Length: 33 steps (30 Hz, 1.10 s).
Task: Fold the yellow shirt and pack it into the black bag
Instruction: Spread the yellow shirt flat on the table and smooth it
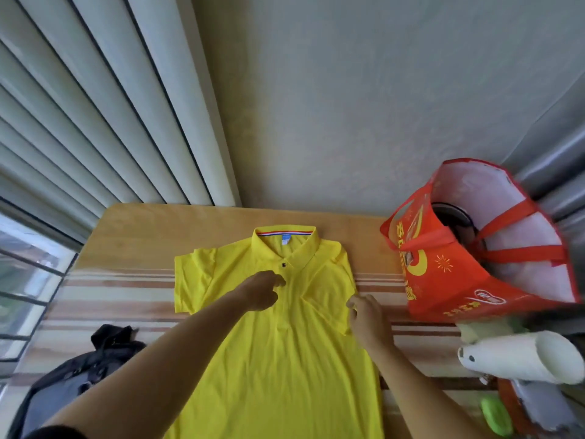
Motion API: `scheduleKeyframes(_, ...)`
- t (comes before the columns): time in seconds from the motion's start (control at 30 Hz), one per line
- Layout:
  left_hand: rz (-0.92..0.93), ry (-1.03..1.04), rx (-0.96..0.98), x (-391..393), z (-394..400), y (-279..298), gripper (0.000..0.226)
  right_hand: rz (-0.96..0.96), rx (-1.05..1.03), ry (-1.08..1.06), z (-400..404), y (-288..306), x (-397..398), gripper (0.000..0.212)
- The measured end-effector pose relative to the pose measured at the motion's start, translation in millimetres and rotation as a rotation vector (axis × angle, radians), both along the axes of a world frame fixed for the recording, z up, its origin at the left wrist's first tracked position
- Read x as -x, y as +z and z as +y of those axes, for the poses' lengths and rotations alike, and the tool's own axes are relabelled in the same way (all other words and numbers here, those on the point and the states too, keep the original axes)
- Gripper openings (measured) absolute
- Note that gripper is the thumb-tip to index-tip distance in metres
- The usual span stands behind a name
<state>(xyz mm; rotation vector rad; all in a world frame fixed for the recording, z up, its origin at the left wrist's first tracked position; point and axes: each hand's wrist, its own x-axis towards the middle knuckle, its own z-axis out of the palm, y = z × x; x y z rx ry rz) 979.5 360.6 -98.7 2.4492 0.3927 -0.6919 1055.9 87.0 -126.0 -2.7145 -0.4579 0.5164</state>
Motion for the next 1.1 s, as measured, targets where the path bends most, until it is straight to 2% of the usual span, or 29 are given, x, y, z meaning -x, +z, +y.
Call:
scheduleKeyframes(0.13, -0.064, 0.0, 0.057, -61.4, -35.9, -18.3, 0.055, -0.02, -0.047, 0.111, -9.5, -23.7, -5.3, 0.016)
scheduleKeyframes(0.27, -0.122, 0.078, 0.015, -113.7, -66.6, -39.2, 0.049, -0.114, -0.191, -0.004, -24.1, -33.0, -3.3, 0.016)
scheduleKeyframes(0.33, -0.131, 0.075, -0.014, -133.1, -72.6, -41.5, 0.043, -0.133, -0.191, 0.016, -31.4, -32.5, -1.2, 0.018)
scheduleKeyframes(0.47, -0.148, 0.174, -0.039, -163.4, -90.1, -43.9, 0.028, -0.071, -0.116, 0.244, -53.0, -39.6, -7.3, 0.037)
scheduleKeyframes(0.53, -0.131, 0.214, -0.033, -174.9, -98.3, -43.1, 0.019, -0.054, -0.061, 0.341, -58.2, -44.9, -13.4, 0.035)
scheduleKeyframes(0.6, -0.154, 0.257, -0.028, -187.1, -105.2, -41.0, 0.02, -0.062, -0.035, 0.387, -62.6, -46.5, -19.0, 0.03)
scheduleKeyframes(0.7, -0.2, 0.337, 0.006, -205.3, -111.0, -40.4, 0.021, -0.139, -0.045, 0.369, -69.6, -37.8, -27.2, 0.028)
scheduleKeyframes(0.8, -0.171, 0.357, 0.039, -215.8, -115.8, -46.6, 0.022, -0.191, -0.036, 0.376, -76.6, -31.3, -33.7, 0.026)
scheduleKeyframes(0.9, -0.207, 0.241, -0.008, -210.9, -125.4, -48.6, 0.03, -0.197, -0.062, 0.368, -78.3, -30.6, -37.6, 0.021)
scheduleKeyframes(1.03, -0.446, -0.121, -0.309, -181.1, -134.1, -44.9, 0.034, -0.273, -0.077, 0.448, -61.0, -23.4, -40.3, 0.021)
scheduleKeyframes(1.1, -0.411, -0.282, -0.331, -165.2, -133.6, -46.8, 0.043, -0.253, -0.054, 0.508, -52.5, -24.3, -40.1, 0.023)
